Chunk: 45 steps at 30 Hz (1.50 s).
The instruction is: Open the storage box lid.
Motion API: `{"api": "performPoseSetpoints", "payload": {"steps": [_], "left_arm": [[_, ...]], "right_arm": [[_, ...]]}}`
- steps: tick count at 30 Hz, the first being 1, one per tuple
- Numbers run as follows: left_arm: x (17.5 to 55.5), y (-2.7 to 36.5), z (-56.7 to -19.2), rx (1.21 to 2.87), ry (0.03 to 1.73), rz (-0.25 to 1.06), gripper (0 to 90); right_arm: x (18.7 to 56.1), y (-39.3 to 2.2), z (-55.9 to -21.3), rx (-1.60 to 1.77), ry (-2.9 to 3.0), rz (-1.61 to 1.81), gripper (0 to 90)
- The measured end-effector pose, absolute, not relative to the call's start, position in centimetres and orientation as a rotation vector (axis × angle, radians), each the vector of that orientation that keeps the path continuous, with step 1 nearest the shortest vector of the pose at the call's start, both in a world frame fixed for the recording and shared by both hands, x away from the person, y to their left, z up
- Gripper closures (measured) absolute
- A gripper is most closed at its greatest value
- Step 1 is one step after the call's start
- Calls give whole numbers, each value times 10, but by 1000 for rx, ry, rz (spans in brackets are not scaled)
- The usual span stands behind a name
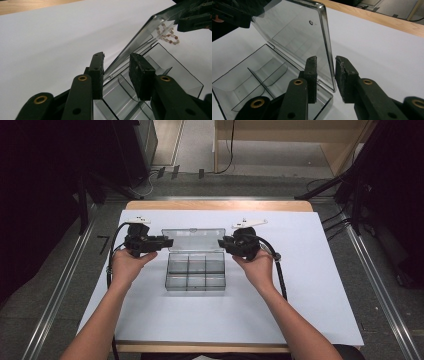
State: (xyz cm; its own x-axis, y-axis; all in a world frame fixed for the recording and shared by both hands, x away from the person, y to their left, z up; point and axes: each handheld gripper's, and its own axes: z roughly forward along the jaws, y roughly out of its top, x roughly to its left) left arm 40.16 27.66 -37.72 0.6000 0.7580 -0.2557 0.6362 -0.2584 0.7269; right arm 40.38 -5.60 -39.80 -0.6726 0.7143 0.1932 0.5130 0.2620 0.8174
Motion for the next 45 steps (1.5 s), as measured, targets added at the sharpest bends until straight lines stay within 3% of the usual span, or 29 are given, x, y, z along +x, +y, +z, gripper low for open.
{"api": "performPoseSetpoints", "payload": {"steps": [45], "left_arm": [[428, 271, -390, 1943, 1189, 155, 652]], "right_arm": [[429, -45, -414, 1221, 2319, 1326, 694]]}}
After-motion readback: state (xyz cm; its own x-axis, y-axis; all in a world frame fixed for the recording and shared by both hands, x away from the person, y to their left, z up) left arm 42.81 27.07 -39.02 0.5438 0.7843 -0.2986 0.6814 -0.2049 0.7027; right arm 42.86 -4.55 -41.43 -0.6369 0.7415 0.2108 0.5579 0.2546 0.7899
